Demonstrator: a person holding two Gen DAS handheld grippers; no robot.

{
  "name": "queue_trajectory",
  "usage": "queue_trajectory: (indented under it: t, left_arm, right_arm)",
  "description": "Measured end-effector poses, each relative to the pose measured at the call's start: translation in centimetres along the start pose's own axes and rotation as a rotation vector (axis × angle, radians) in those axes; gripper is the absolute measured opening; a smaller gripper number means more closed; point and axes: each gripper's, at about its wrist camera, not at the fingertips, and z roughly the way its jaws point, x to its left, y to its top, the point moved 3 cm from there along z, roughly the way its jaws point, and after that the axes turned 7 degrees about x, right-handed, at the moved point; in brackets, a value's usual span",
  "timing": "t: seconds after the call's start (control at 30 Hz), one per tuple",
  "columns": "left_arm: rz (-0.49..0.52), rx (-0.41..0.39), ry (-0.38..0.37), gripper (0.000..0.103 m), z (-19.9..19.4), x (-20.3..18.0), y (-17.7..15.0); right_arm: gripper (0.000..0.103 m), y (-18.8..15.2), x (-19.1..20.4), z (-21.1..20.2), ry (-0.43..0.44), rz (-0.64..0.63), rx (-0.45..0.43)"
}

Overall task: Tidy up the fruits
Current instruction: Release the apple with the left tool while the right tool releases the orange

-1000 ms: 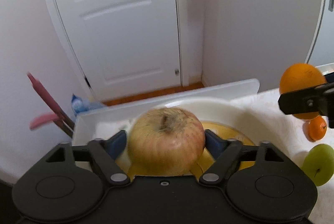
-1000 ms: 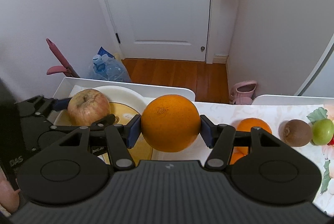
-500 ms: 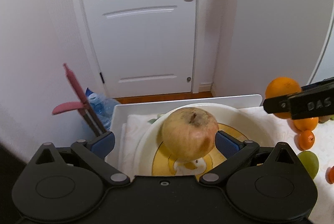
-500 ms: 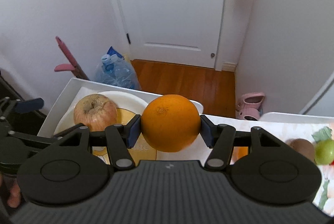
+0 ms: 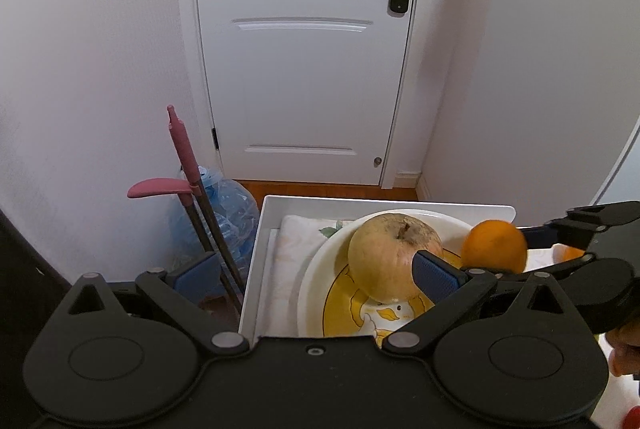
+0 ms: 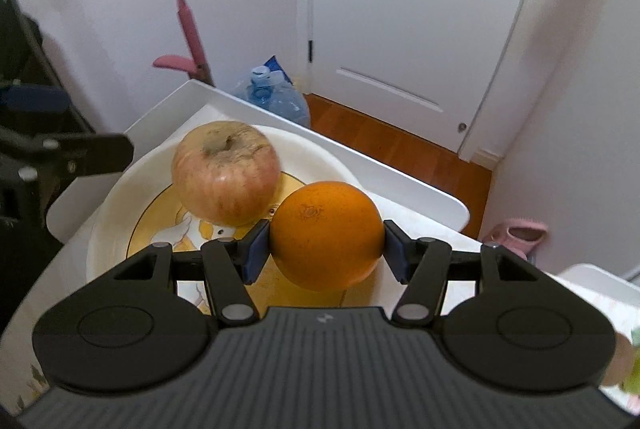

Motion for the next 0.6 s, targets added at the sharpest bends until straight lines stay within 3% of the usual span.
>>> queue_trajectory:
  t: [0.2,0.33,0.6]
  left_arm:
    - [0.005,-0.001,0.001,0.103,0.0,-0.1,-0.1]
    - [0.002,-0.001,0.002,0.103,0.1,0.0,-0.1]
    - [0.015,-0.008,-0.006,0.103,-0.7,-0.5,-0.2]
  right_arm:
    - [0.075,-0.2,0.8,0.7,-0.009,-0.036,0.002]
    - [0.103,0.2,1.4,-0.3,-0.079,-0.071,-0.052]
    - [0.103,-0.8,0.7,-1.7,-0.071,-0.021,-0.05]
